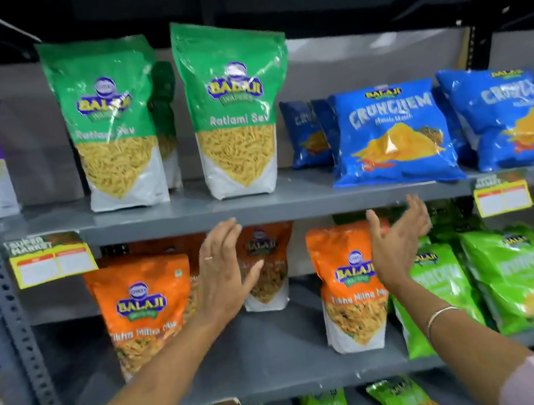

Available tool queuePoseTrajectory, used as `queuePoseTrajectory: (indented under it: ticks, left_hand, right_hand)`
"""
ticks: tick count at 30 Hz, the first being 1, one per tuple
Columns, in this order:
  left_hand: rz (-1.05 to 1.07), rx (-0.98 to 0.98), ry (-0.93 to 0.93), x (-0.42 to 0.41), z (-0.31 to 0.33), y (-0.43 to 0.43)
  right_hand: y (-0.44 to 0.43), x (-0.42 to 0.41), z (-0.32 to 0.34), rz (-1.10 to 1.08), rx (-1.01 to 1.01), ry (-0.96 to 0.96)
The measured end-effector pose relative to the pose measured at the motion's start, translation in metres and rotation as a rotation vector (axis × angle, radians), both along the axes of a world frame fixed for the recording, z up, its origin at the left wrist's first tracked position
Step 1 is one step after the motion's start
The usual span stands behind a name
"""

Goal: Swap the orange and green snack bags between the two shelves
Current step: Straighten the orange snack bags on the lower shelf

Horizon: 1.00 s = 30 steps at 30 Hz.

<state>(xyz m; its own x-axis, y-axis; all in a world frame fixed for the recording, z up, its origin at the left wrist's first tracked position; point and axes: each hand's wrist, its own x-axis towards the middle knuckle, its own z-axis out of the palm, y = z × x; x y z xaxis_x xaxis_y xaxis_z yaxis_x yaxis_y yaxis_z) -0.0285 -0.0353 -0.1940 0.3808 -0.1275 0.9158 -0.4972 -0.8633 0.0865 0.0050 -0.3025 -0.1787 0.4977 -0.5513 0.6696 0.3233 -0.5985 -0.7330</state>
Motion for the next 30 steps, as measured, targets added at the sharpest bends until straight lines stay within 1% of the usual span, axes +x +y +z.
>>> queuePoseTrajectory:
  ticks: [2, 5, 9, 11, 13, 15, 17, 19, 23, 26, 30]
  left_hand:
    - [-0.018, 0.006, 0.169, 0.004, -0.029, -0.016]
    - [-0.037, -0.042, 0.491, 0.021, -0.066, -0.049]
    - [-0.184, -0.278, 1.024, 0.051, -0.099, -0.095]
    - [-0.187, -0.369, 1.202, 0.066, -0.112, -0.114]
    - [-0.196, -0.442, 1.291, 0.077, -0.120, -0.130]
    - [-0.217, -0.496, 1.304, 0.082, -0.122, -0.142]
    - [-0.270, -0.548, 1.286, 0.083, -0.120, -0.153]
    - [-0.298, -0.612, 1.269, 0.082, -0.119, -0.160]
    - [-0.193, -0.694, 1.193, 0.079, -0.117, -0.160]
    - [-0.212, -0.726, 1.172, 0.073, -0.111, -0.141]
    - [-0.162, -0.720, 1.134, 0.065, -0.101, -0.099]
  right_hand:
    - [-0.017, 0.001, -0.027, -0.008, 0.045, 0.095]
    - [-0.035, 0.008, -0.060, 0.037, 0.032, 0.245]
    - [-0.056, 0.029, -0.096, 0.207, 0.118, 0.420]
    - [-0.064, 0.038, -0.108, 0.356, 0.165, 0.542]
    - [-0.068, 0.045, -0.119, 0.568, 0.182, 0.664]
    - [-0.071, 0.049, -0.128, 0.735, 0.142, 0.740]
    - [-0.074, 0.052, -0.133, 0.797, 0.146, 0.769]
    - [-0.075, 0.055, -0.135, 0.771, 0.179, 0.762]
    - [-0.070, 0.055, -0.133, 0.713, 0.173, 0.724]
    - [-0.053, 0.055, -0.129, 0.730, 0.168, 0.702]
    - [-0.010, 0.052, -0.118, 0.770, 0.171, 0.712]
